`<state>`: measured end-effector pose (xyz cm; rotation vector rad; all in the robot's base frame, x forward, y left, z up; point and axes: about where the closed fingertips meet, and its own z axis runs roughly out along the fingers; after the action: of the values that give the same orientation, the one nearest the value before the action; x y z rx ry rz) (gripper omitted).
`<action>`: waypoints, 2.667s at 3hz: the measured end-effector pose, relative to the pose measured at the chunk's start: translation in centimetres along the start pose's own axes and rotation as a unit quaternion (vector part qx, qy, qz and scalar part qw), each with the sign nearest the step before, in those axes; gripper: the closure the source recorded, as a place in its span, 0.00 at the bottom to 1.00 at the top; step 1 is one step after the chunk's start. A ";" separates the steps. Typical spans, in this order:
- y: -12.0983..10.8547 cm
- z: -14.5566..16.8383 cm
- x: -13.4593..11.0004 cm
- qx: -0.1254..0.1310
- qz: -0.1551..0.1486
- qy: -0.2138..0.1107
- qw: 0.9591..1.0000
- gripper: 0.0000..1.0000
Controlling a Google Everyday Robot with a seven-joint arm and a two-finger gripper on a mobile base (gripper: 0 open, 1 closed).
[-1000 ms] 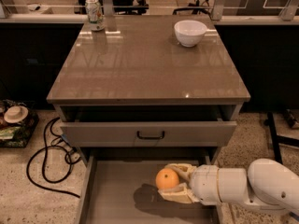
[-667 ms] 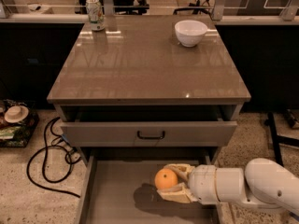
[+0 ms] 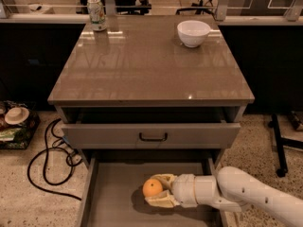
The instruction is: Place orange into middle drawer
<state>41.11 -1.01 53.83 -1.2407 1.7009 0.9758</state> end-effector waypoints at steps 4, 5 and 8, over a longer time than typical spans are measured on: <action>-4.5 13.6 6.7 -0.017 0.006 -0.054 0.998 1.00; -6.2 16.4 7.6 -0.016 0.000 -0.072 0.997 1.00; -7.5 19.6 8.4 -0.014 -0.002 -0.082 0.997 0.83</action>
Offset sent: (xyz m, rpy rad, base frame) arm 0.0123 0.0724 -0.1015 0.1161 0.0276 0.0530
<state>49.80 12.21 37.69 -1.1489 1.5621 1.0726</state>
